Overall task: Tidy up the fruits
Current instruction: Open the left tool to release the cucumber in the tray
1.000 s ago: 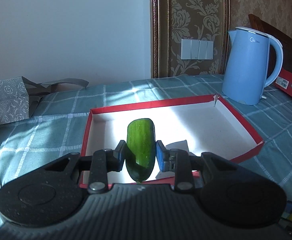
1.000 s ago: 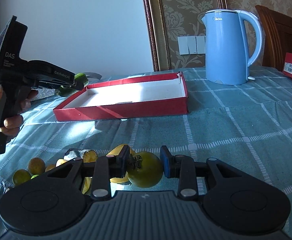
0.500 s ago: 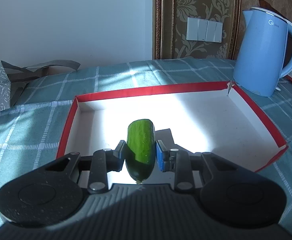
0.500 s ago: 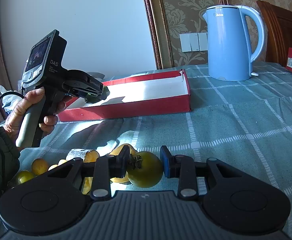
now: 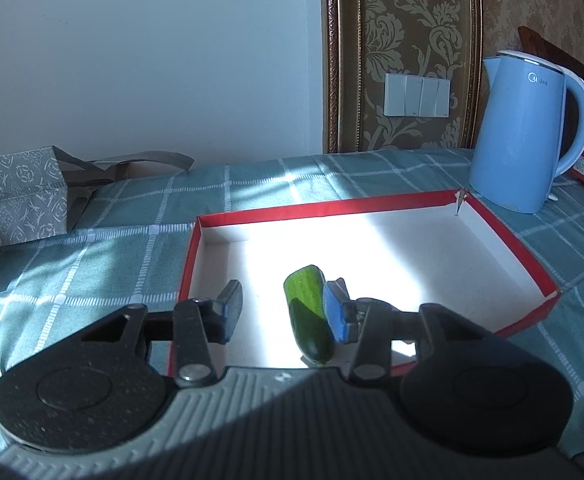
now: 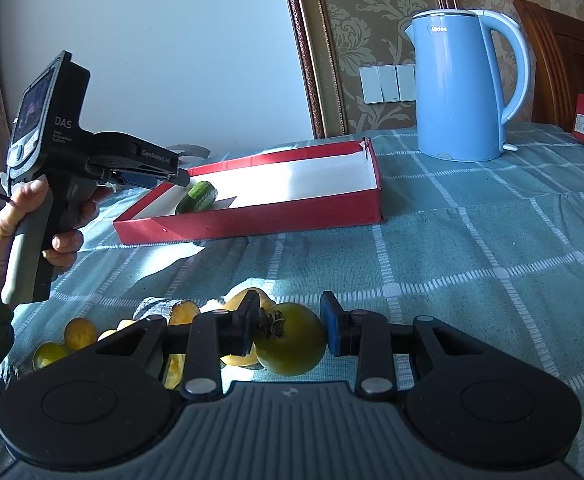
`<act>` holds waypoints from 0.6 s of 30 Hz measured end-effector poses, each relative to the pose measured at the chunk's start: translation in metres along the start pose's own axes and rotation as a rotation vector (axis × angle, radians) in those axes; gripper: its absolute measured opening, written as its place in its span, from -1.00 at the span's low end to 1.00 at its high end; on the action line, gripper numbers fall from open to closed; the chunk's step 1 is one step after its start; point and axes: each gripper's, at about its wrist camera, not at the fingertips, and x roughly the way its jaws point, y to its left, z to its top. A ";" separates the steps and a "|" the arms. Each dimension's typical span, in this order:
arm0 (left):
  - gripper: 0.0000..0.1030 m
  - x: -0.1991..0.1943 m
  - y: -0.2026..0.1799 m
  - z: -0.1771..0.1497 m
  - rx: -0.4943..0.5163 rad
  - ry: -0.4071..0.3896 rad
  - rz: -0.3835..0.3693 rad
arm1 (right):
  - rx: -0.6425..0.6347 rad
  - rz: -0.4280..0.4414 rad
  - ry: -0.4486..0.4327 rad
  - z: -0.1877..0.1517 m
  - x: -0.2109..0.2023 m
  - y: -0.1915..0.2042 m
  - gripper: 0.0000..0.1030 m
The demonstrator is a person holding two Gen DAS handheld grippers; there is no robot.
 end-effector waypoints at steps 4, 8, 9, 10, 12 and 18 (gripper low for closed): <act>-0.20 -0.047 0.021 -0.018 -0.028 -0.043 0.038 | 0.005 -0.002 -0.004 0.000 0.000 -0.001 -0.37; -0.20 -0.088 0.032 -0.049 -0.033 -0.071 0.071 | -0.005 -0.009 -0.017 -0.001 -0.003 0.002 -0.37; -0.19 -0.098 0.034 -0.059 -0.032 -0.072 0.081 | -0.008 -0.010 -0.022 -0.001 -0.005 0.003 -0.37; -0.19 -0.107 0.036 -0.068 -0.032 -0.080 0.094 | -0.010 -0.009 -0.025 -0.001 -0.005 0.003 -0.37; -0.17 -0.121 0.041 -0.083 -0.055 -0.089 0.110 | -0.019 -0.015 -0.032 -0.001 -0.007 0.006 -0.37; -0.17 -0.130 0.051 -0.111 -0.088 -0.071 0.130 | -0.081 -0.056 -0.054 0.006 -0.013 0.016 -0.37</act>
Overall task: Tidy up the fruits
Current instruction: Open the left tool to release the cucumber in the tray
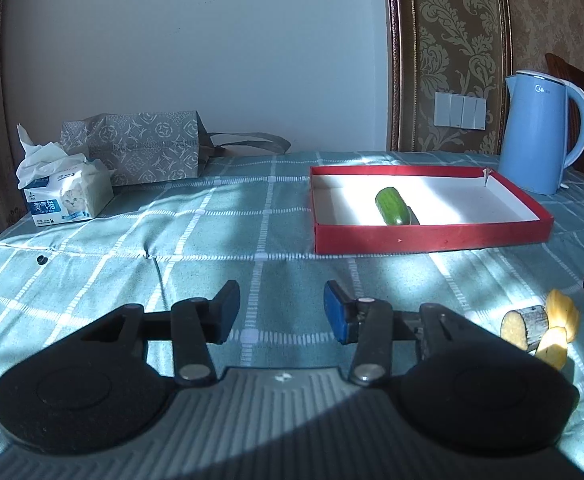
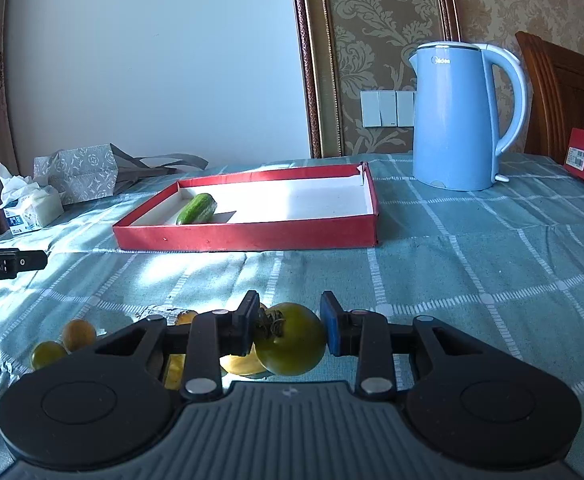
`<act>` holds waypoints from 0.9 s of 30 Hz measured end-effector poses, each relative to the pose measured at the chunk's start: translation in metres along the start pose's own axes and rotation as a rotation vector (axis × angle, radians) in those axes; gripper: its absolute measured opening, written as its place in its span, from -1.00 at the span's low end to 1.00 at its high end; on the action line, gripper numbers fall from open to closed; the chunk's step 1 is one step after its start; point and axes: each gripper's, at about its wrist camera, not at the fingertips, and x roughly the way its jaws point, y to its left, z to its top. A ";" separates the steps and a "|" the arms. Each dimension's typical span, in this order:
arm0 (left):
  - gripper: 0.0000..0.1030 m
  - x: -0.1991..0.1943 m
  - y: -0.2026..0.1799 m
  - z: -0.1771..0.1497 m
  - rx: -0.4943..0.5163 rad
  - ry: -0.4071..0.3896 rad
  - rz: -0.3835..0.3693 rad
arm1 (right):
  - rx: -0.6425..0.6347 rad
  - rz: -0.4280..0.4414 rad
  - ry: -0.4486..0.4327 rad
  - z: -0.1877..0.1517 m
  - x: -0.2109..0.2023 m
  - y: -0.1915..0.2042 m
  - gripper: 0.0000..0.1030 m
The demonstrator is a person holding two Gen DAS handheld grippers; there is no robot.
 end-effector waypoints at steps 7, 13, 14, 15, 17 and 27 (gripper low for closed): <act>-0.17 -0.001 0.006 -0.007 -0.001 0.006 0.012 | -0.100 -0.024 -0.049 0.050 0.020 0.008 -0.37; -0.16 0.004 -0.002 -0.010 0.039 0.026 -0.021 | -0.097 0.015 -0.004 0.095 0.096 0.013 -0.37; -0.16 0.004 -0.002 -0.011 0.043 0.029 -0.026 | -0.090 0.014 0.007 0.100 0.112 0.015 -0.37; -0.16 0.005 -0.004 -0.011 0.049 0.033 -0.033 | -0.080 0.015 0.013 0.104 0.125 0.016 -0.37; -0.16 0.006 -0.006 -0.013 0.061 0.040 -0.043 | -0.055 0.011 0.038 0.109 0.151 0.016 -0.37; -0.16 0.009 -0.006 -0.013 0.062 0.054 -0.079 | 0.010 0.000 0.135 0.103 0.217 0.012 -0.37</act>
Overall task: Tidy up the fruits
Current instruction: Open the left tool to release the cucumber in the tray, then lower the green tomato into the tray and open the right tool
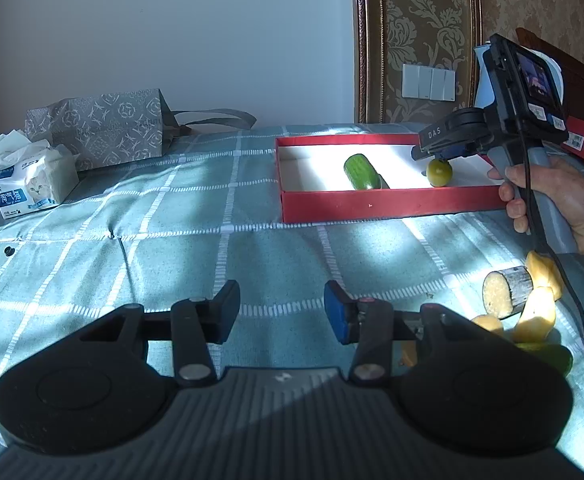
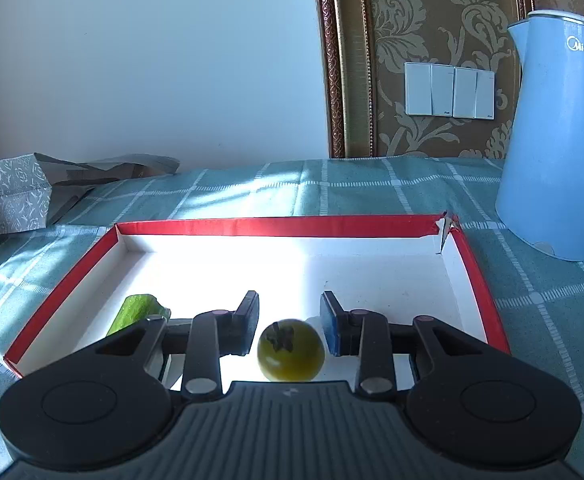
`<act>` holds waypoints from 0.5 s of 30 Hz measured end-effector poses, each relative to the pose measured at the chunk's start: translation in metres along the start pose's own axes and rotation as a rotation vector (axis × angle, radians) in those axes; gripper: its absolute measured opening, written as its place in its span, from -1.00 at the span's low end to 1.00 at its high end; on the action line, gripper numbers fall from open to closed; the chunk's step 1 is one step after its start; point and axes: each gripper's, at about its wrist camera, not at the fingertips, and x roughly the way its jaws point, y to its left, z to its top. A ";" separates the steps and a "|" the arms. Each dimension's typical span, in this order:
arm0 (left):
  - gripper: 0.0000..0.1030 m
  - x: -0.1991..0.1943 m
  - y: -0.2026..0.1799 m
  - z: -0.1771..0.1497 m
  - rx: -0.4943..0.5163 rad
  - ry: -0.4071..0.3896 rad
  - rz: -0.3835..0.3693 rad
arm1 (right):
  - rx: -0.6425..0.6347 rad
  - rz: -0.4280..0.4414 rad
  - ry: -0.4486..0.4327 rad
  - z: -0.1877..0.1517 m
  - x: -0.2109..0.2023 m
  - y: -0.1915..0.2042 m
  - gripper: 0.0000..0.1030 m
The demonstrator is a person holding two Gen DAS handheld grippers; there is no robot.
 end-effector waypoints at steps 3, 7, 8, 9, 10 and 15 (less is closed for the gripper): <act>-0.16 0.000 0.001 0.000 -0.001 -0.002 -0.002 | -0.013 0.003 0.001 0.002 -0.001 0.002 -0.37; -0.16 0.000 0.000 0.000 0.001 -0.004 0.000 | -0.057 0.005 -0.013 -0.002 -0.012 0.006 -0.37; -0.16 0.000 0.000 0.000 0.000 -0.004 0.002 | -0.127 -0.016 -0.019 -0.004 -0.016 0.012 -0.37; -0.16 0.000 0.001 0.000 0.000 -0.003 0.002 | -0.196 -0.046 -0.028 -0.008 -0.018 0.019 -0.37; -0.16 0.000 0.001 0.000 -0.002 -0.002 0.002 | -0.268 -0.072 -0.036 -0.012 -0.020 0.025 -0.37; -0.15 0.000 0.000 0.000 0.004 -0.001 0.001 | -0.409 -0.068 -0.030 -0.019 -0.025 0.034 -0.37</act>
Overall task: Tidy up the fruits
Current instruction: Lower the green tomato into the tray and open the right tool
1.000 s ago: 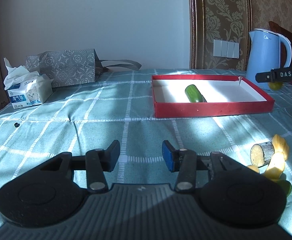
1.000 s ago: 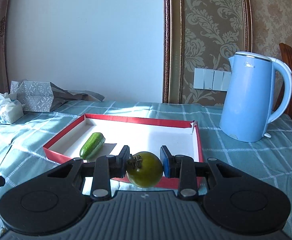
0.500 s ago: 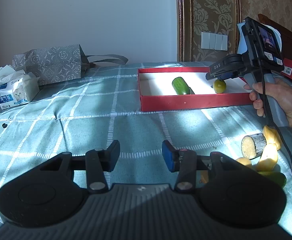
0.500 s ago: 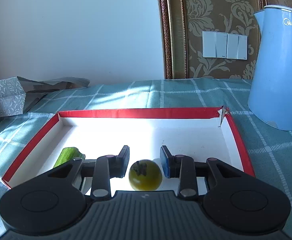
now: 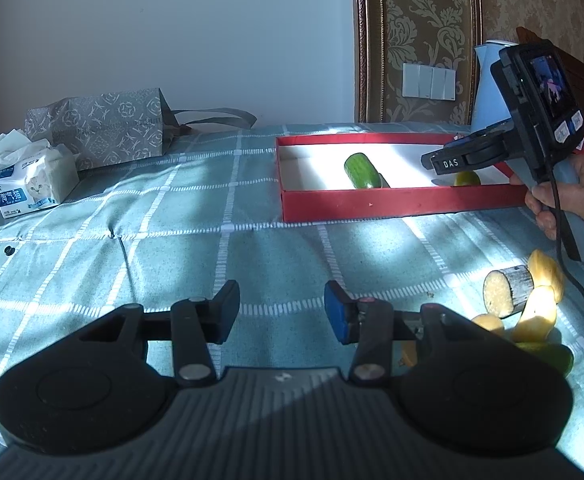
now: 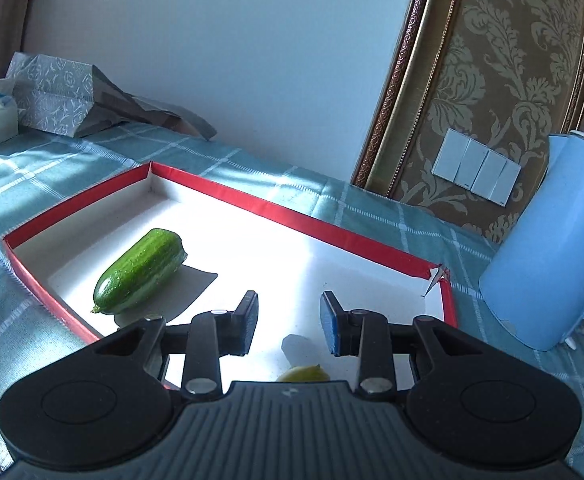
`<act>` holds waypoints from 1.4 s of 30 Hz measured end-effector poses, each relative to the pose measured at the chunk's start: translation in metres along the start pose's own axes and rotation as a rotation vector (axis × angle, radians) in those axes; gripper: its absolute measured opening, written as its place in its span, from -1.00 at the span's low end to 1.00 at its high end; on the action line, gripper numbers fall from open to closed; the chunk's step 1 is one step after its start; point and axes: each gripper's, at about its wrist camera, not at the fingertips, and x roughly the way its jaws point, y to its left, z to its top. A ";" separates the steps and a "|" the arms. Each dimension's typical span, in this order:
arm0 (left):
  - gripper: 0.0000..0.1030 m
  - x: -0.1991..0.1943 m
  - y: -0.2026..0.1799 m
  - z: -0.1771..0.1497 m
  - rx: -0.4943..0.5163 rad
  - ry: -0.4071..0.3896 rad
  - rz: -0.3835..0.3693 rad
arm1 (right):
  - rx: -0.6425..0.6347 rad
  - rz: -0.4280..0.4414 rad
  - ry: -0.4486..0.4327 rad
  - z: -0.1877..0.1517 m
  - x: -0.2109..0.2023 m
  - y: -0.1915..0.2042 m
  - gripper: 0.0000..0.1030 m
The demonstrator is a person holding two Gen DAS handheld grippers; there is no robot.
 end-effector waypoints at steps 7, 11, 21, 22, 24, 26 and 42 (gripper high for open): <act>-0.11 0.000 -0.002 -0.001 0.012 0.000 0.002 | -0.161 0.016 0.061 0.003 0.016 0.010 -0.37; -0.09 0.000 -0.002 0.000 0.009 -0.001 -0.001 | -0.153 0.103 0.124 0.007 0.019 0.003 -0.37; -0.05 0.000 -0.002 0.000 0.010 0.000 -0.010 | -0.077 0.270 0.197 0.007 0.013 0.003 -0.36; -0.04 0.000 -0.002 0.000 0.011 0.000 -0.009 | -0.065 0.283 0.207 0.008 0.013 0.001 -0.36; -0.03 0.000 -0.002 0.000 0.013 0.002 -0.009 | -0.005 0.360 0.231 0.011 0.013 -0.007 -0.36; -0.03 0.000 -0.002 0.000 0.010 0.000 -0.014 | 0.016 0.404 0.251 0.011 0.012 -0.007 -0.36; -0.02 -0.002 0.000 0.001 -0.003 -0.011 -0.024 | -0.023 0.517 0.310 0.005 -0.015 0.012 -0.33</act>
